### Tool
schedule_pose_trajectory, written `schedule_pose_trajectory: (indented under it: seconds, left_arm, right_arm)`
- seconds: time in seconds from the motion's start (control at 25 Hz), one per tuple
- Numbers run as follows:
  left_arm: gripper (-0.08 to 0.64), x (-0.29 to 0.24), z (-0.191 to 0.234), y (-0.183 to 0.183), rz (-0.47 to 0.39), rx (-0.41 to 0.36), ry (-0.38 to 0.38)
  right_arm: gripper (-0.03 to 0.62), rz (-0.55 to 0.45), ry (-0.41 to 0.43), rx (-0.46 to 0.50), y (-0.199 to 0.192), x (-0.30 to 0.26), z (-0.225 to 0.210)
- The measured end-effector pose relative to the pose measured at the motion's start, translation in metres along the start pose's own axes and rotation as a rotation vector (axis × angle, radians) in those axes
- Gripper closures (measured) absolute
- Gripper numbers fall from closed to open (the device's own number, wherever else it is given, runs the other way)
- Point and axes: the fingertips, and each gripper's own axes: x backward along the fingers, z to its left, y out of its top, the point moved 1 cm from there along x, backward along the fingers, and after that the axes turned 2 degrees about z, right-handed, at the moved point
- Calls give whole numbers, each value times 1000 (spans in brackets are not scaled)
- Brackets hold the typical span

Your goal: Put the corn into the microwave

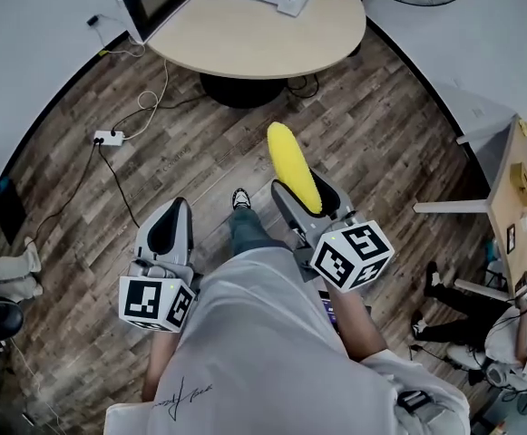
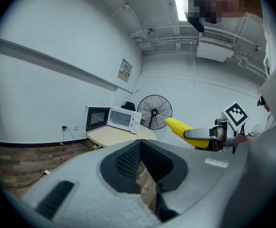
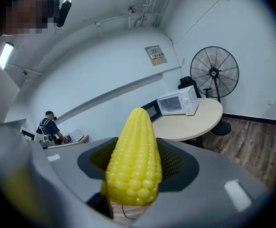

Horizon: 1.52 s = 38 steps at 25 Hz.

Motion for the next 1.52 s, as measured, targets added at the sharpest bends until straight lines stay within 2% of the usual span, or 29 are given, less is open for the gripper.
schedule_pose_trajectory:
  seconds: [0.48,0.6,0.8,1.04,1.36,1.52]
  left_arm:
    - [571,-135,57,55,6,3,52]
    - [571,-162,62,64,9,-5,48]
    - [570,-203,57,66,37,25,17]
    - [571,-225,65,63,76,25,25]
    - [571,-267,85,81,95,-21,-42]
    - [571,-301,104,94,106,-28,-102]
  right_arm:
    - [328,10,76,-28,79,-120,-73]
    - [328,16,85,-40,87,-137,-91]
    - [328,34,93,-74,95,-156,-118]
    - [328,40,98,-83,101,-173,-134]
    - [328,-14,53,-96,121,-200,-146]
    - [328,-31,21,-108,136,-226,-151]
